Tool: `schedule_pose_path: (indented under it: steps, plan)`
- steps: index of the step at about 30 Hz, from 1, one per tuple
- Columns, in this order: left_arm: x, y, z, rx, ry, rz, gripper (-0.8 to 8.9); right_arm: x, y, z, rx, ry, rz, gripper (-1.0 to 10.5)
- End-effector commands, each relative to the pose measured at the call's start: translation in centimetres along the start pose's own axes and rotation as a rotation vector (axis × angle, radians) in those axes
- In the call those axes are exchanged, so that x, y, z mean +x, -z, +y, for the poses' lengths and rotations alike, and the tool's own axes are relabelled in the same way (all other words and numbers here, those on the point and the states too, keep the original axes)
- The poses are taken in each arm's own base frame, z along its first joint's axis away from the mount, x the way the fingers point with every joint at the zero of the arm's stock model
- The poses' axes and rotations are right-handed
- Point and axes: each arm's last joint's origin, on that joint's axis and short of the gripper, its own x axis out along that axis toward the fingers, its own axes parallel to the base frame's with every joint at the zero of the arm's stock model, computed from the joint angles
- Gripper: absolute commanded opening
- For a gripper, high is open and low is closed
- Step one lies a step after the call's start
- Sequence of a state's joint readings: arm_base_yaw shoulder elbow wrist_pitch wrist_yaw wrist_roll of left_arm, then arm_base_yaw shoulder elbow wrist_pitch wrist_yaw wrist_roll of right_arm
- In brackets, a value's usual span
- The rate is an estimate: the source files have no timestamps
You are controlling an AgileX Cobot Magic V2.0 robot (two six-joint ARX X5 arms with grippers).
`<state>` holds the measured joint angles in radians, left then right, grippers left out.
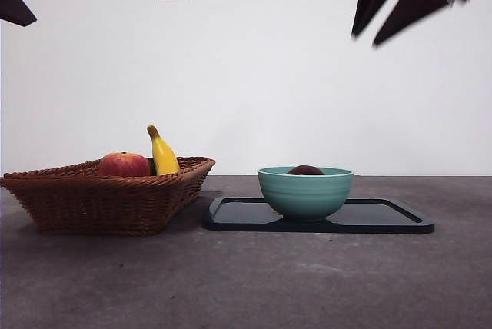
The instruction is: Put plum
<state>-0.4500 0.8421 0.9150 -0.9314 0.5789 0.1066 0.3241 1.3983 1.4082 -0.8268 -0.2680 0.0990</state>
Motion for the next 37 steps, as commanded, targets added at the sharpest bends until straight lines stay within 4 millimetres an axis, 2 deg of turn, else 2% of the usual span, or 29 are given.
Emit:
schedule_pose_path:
  steps: [1, 6, 11, 22, 28, 37]
  plan:
    - [-0.1, -0.4, -0.1, 0.026, 0.009, -0.014, 4.33, -1.9, 0.2, 1.3, -0.060, -0.025, -0.029, 1.6]
    - [-0.1, -0.4, -0.1, 0.026, 0.009, -0.014, 4.33, -4.7, 2.4, 2.8, -0.108, -0.058, -0.061, 1.6]
    - [-0.1, -0.4, -0.1, 0.026, 0.008, -0.015, 4.33, -6.2, 5.9, 3.3, -0.133, -0.085, -0.068, 1.6]
    - [-0.1, -0.4, -0.1, 0.027, 0.009, -0.016, 4.33, -6.4, 13.9, 2.5, -0.141, -0.180, -0.019, 1.6]
    - [-0.1, -0.4, -0.1, 0.027, 0.008, -0.015, 4.33, -6.7, 15.6, 2.2, -0.146, -0.195, -0.034, 1.6]
    - [-0.1, -0.4, -0.1, 0.025, 0.009, -0.015, 4.33, -7.2, 15.8, 2.3, -0.152, -0.200, -0.064, 1.6]
